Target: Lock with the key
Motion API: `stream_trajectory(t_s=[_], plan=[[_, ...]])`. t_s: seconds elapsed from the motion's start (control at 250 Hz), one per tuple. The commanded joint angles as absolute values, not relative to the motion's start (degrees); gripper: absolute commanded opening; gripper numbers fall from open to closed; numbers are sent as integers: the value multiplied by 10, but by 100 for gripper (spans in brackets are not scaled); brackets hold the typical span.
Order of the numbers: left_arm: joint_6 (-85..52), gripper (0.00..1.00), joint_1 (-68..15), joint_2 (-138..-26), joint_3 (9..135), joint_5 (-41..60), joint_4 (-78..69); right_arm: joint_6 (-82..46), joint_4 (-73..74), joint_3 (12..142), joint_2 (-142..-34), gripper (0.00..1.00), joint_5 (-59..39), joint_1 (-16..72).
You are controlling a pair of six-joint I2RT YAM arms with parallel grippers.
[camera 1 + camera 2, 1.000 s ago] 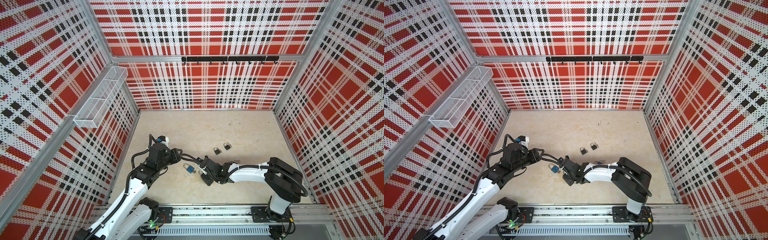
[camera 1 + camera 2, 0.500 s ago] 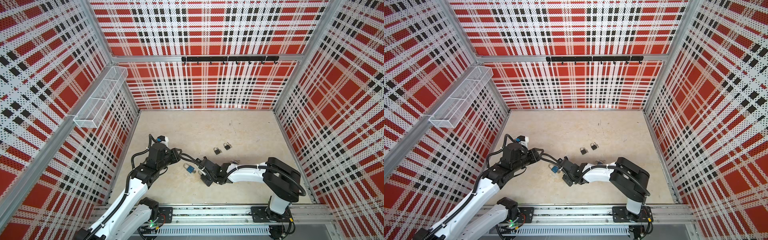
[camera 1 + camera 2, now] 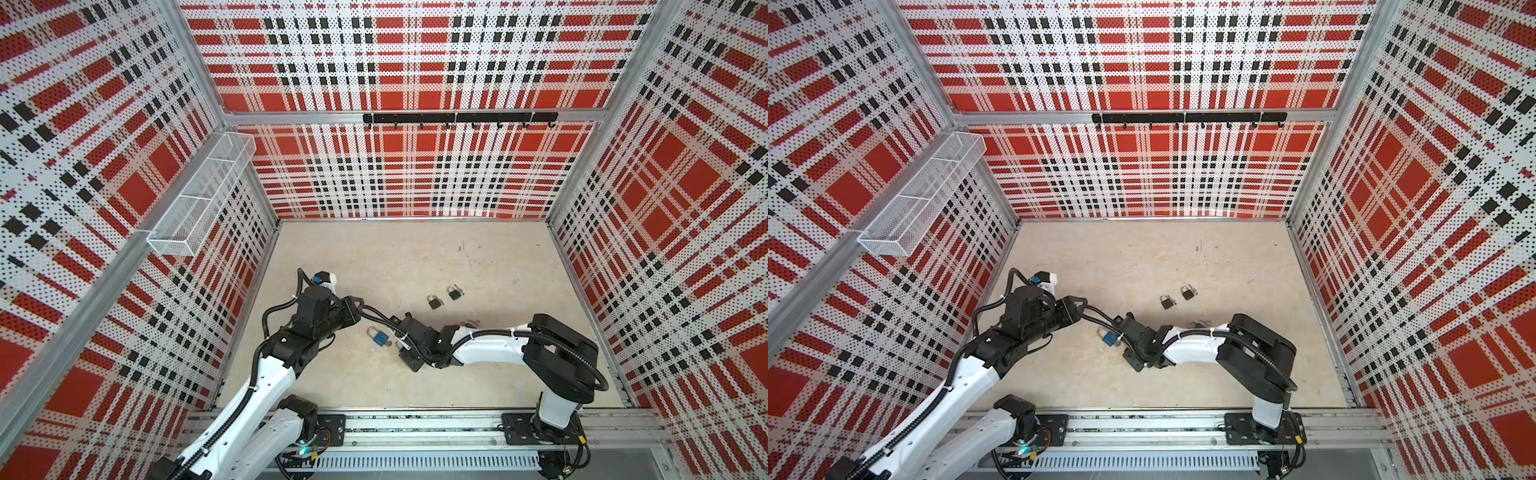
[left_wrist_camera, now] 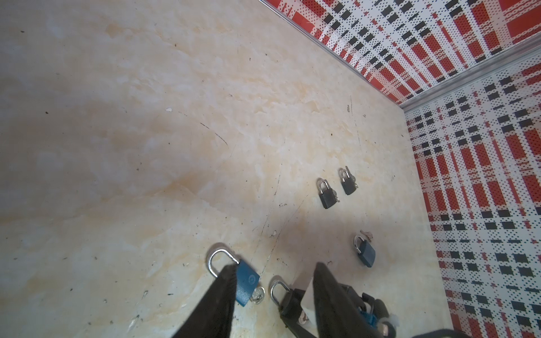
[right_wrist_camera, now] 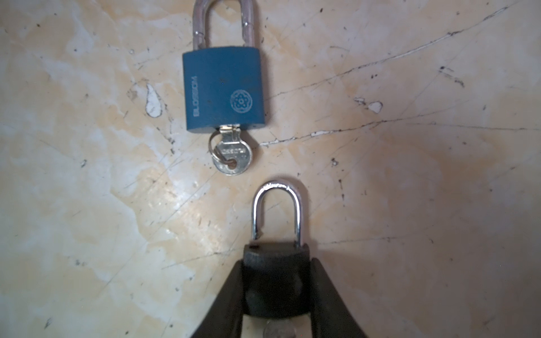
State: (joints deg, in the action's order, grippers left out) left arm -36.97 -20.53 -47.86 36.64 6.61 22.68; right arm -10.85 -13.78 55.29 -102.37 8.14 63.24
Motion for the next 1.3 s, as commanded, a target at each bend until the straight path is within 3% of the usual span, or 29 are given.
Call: stream_trajectory(t_s=[0.0,0.072,0.3,0.58,0.928,1.292], plan=[[-364,46,-199,-471,364,67,230,-96,-142,558,-1043,24,79,638],[-364,46,-199,-470,364,67,231,-99,-141,557,-1038,18,82,638],[-358,46,-199,-479,373,86,229,-102,-138,551,-984,14,93,636],[-356,43,-210,-512,395,119,188,-90,-174,549,-864,13,99,601],[-357,43,-310,-576,448,109,118,-63,-193,526,-707,13,86,531],[-375,44,-367,-630,485,166,34,-59,-192,522,-667,12,78,521]])
